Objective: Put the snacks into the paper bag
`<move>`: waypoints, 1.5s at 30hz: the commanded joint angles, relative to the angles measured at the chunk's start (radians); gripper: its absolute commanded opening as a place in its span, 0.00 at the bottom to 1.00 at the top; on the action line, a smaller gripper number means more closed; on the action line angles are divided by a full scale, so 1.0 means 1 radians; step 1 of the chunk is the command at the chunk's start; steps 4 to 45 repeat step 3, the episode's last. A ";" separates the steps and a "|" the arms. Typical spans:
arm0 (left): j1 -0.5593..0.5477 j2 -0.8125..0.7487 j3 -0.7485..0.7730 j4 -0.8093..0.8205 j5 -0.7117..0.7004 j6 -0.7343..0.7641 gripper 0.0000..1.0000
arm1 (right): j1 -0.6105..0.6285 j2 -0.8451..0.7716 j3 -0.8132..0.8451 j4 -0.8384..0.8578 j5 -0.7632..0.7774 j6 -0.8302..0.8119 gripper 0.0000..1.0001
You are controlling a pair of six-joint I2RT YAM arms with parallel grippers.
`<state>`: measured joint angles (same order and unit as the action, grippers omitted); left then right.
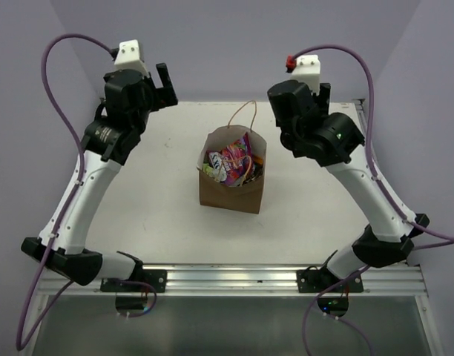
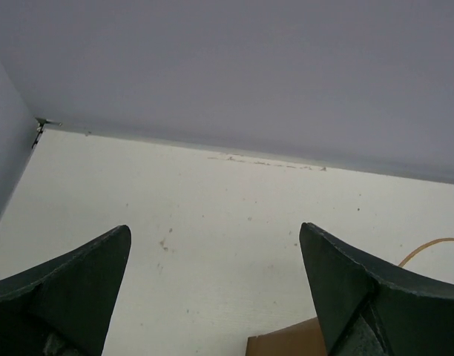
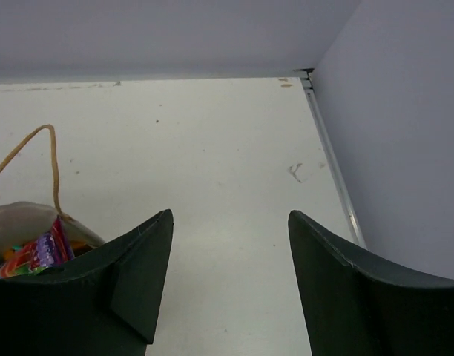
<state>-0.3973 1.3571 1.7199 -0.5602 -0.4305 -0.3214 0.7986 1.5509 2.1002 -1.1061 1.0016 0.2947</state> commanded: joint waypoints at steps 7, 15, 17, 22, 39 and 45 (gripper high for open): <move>0.024 -0.004 0.012 0.031 0.044 -0.011 1.00 | 0.002 -0.018 0.032 0.040 0.152 -0.029 0.69; 0.024 -0.004 0.012 0.031 0.044 -0.011 1.00 | 0.002 -0.018 0.032 0.040 0.152 -0.029 0.69; 0.024 -0.004 0.012 0.031 0.044 -0.011 1.00 | 0.002 -0.018 0.032 0.040 0.152 -0.029 0.69; 0.024 -0.004 0.012 0.031 0.044 -0.011 1.00 | 0.002 -0.018 0.032 0.040 0.152 -0.029 0.69; 0.024 -0.004 0.012 0.031 0.044 -0.011 1.00 | 0.002 -0.018 0.032 0.040 0.152 -0.029 0.69; 0.024 -0.004 0.012 0.031 0.044 -0.011 1.00 | 0.002 -0.018 0.032 0.040 0.152 -0.029 0.69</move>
